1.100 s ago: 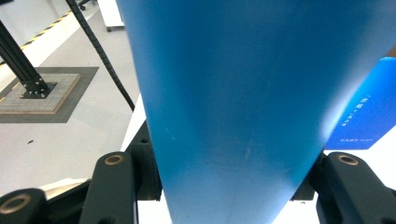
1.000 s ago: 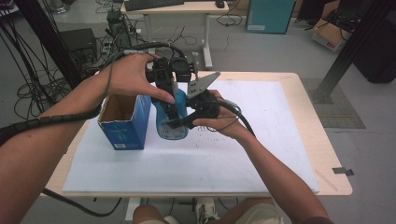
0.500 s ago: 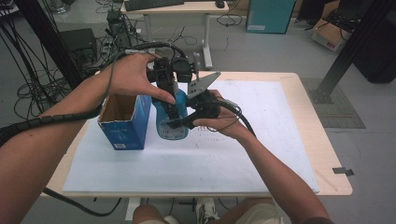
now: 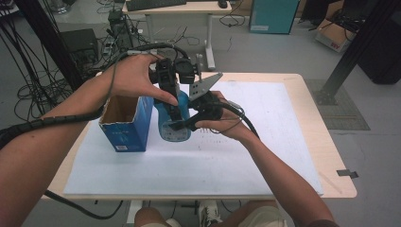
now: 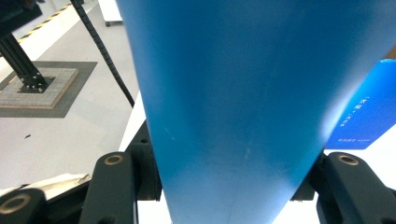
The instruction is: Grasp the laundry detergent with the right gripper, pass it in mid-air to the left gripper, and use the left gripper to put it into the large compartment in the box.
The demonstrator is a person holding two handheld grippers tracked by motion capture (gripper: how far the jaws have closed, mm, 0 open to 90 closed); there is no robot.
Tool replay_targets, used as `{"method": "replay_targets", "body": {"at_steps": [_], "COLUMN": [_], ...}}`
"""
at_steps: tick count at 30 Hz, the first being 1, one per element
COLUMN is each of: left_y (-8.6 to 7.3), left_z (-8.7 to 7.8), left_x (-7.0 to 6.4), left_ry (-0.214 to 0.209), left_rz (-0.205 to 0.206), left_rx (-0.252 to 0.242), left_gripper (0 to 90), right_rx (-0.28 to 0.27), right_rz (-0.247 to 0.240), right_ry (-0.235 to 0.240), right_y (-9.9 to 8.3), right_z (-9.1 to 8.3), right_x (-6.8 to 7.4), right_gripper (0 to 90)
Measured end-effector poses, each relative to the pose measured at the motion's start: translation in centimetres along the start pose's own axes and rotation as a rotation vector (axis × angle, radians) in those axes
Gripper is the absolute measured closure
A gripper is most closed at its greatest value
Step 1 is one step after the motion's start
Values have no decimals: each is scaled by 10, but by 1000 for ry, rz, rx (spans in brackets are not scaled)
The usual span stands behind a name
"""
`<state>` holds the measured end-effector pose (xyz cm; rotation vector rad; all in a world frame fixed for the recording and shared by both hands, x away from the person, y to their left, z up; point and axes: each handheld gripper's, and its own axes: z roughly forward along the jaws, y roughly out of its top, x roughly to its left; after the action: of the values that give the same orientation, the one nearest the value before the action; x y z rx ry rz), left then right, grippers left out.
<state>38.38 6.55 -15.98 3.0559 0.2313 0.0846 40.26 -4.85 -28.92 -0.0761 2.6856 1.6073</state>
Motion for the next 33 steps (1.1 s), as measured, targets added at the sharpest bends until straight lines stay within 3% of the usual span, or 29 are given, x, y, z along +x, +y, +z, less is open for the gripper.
{"method": "replay_targets", "body": {"at_steps": [21,24,25,29,33], "left_y": [0,-1,-1,0,0], "left_z": [2,3,4,5,6], "left_x": [0,1,2,1,2], "left_ry": [2,18,21,9,27], "left_rz": [1,6,10,6,12], "left_rx": [3,6,5,12,18], "left_gripper": [70,95,113,153,174], "right_rx": [5,4,-2,-1,0], "right_rz": [-3,-8,23,19,-20], "right_ry": [-4,-8,-2,-4,-8], "right_y": [1,1,1,1,1], "right_z": [-1,0,0,0,-1], "right_x": [-1,-1,1,1,-1], "right_gripper": [437,437,436,437,437]}}
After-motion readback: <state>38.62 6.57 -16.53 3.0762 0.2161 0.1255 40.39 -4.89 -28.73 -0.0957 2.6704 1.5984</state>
